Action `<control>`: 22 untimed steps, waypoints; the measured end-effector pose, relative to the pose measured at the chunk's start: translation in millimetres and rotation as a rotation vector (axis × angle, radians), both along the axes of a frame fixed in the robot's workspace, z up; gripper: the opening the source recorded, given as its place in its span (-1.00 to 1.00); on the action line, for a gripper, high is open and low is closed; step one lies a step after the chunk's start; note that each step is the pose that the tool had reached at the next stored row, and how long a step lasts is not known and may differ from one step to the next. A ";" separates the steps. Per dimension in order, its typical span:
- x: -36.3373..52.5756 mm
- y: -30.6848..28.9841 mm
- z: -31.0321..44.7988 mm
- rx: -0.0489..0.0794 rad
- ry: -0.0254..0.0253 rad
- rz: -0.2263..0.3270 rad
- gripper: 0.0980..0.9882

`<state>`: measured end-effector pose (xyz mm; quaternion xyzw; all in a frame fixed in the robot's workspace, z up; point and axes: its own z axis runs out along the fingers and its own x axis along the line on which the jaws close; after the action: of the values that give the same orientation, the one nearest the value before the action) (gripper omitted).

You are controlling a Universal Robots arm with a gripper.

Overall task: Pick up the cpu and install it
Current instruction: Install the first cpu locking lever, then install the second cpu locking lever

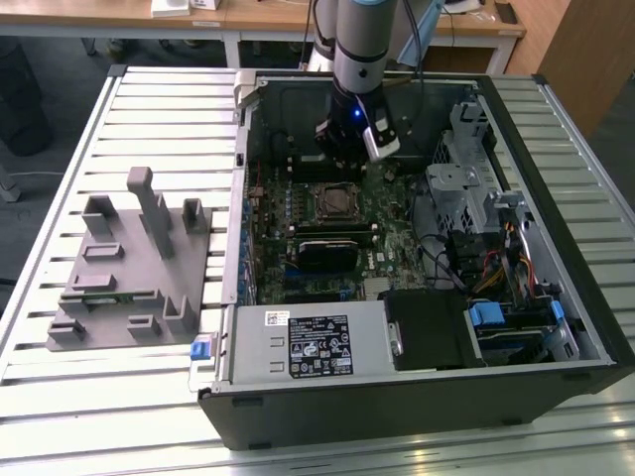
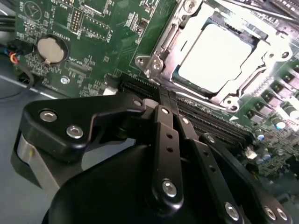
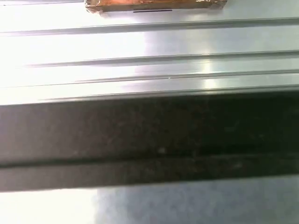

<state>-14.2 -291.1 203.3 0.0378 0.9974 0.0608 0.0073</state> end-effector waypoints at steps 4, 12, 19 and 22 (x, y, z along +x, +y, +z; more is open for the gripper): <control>0.0 -0.2 3.4 0.000 -0.0001 0.000 -0.98; 0.0 -2.6 3.4 -0.010 0.0000 0.000 -0.98; 0.1 -5.3 3.4 -0.010 0.0000 0.000 -0.98; 0.2 -6.3 3.5 -0.010 0.0001 0.000 -0.98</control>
<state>-14.1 -297.4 206.8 0.0377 0.9977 0.0559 0.0075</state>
